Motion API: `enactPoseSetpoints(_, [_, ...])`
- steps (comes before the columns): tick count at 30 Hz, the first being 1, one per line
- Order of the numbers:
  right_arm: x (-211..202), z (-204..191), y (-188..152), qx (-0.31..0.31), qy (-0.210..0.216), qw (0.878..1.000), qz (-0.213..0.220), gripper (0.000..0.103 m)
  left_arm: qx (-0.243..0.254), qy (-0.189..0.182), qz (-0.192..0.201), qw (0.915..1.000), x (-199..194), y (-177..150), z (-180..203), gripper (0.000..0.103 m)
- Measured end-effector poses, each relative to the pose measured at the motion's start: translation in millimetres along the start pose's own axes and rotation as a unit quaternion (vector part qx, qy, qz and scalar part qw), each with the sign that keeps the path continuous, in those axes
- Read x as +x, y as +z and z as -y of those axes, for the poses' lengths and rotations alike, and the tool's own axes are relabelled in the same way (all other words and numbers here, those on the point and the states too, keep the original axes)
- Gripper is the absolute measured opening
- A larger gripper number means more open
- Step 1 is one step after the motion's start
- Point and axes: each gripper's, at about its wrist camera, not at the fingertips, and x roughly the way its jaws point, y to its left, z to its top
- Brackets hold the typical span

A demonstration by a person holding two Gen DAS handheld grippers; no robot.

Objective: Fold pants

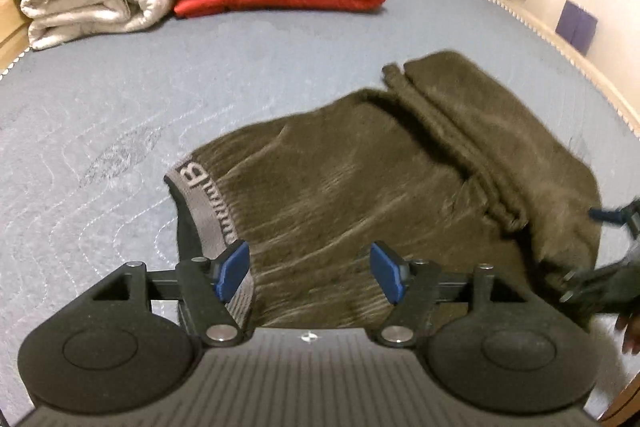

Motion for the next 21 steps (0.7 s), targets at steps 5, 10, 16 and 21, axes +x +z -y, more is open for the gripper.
enactPoseSetpoints(5, [11.6, -5.3, -3.3, -0.033, -0.046, 0.998, -0.025, 0.094, 0.017, -0.006, 0.009, 0.9998, -2.9, 2.3, 16.7, 0.073])
enactPoseSetpoints(10, [1.6, 22.4, -9.0, -0.002, -0.033, 0.999, -0.043, 0.029, 0.031, 0.002, 0.011, 0.9995, 9.9, 1.7, 23.9, 0.073])
enactPoseSetpoints(16, [-27.9, 68.1, -44.1, 0.03, -0.033, 0.998, -0.05, 0.0, 0.031, -0.002, 0.005, 0.9995, 20.7, 3.2, 29.2, 0.072])
enactPoseSetpoints(21, [-53.5, 109.9, -85.2, 0.071, -0.047, 0.995, -0.057, 0.0, 0.038, -0.011, 0.003, 0.9992, 23.6, 1.8, 42.2, 0.072])
